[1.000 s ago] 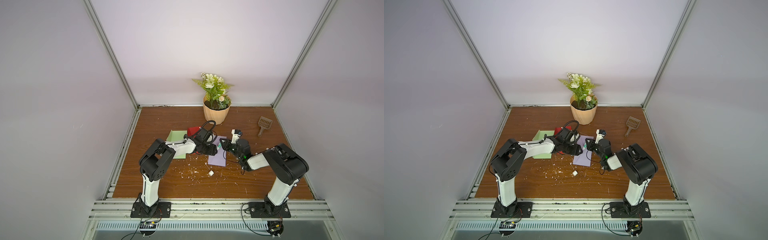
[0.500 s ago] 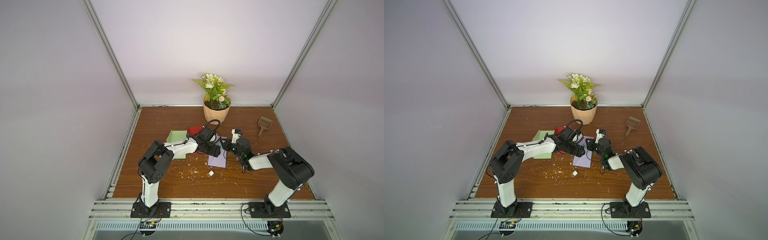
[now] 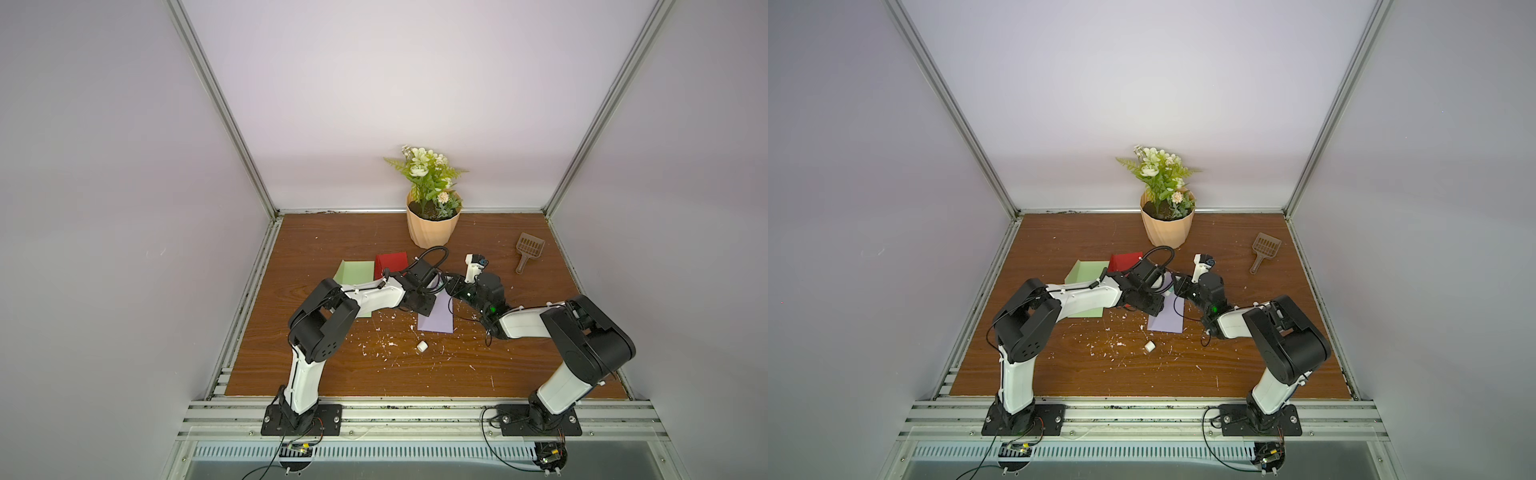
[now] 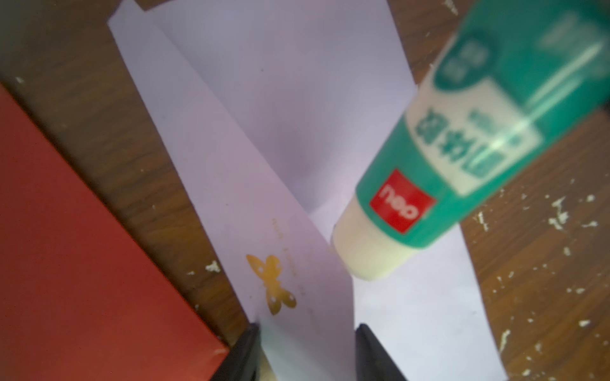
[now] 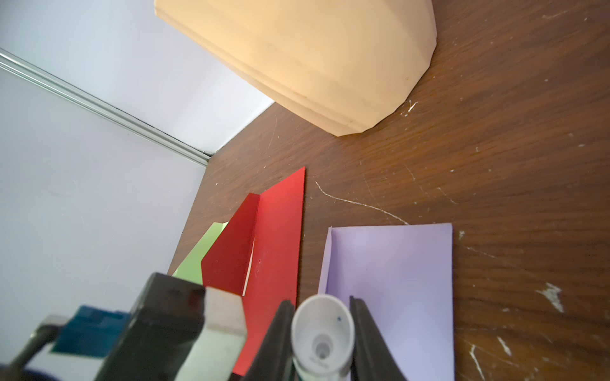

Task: Seal the envelope with a glue stick
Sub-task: Adjust the envelope at the center of the board.

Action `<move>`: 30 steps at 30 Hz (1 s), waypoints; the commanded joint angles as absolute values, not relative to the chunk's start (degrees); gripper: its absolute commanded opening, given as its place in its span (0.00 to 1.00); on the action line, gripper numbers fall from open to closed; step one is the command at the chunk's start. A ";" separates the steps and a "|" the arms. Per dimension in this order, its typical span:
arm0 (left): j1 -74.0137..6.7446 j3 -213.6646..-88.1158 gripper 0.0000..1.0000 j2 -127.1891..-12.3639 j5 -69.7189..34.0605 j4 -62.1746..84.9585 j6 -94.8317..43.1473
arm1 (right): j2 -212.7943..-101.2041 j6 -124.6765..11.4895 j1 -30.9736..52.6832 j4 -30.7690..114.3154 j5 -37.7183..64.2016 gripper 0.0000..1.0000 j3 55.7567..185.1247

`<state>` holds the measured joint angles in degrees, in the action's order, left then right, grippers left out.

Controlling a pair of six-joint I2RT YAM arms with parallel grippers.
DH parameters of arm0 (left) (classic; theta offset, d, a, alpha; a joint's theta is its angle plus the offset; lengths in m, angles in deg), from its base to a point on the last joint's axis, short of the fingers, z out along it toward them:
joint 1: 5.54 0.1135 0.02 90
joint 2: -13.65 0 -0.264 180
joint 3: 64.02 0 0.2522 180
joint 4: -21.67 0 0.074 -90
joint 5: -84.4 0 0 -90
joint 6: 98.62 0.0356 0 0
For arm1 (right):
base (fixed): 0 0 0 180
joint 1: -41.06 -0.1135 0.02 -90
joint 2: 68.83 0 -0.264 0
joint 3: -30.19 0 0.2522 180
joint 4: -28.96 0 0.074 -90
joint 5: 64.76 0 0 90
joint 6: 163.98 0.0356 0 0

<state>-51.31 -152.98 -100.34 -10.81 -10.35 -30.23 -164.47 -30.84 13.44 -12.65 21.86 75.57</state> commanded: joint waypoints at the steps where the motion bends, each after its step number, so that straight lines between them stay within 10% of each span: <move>1: -52.01 -153.94 0.39 -101.27 -8.59 -12.94 -29.98 | -163.60 -30.94 13.77 -13.11 21.61 0.00 76.57; 10: -51.96 -153.81 0.18 -99.90 -9.43 -12.39 -30.76 | -163.88 -39.94 12.08 -16.49 24.63 0.00 76.06; 30: -52.02 -145.43 0.09 -91.72 -2.26 -2.53 -35.65 | -164.64 -42.21 11.44 -24.99 28.22 0.00 73.10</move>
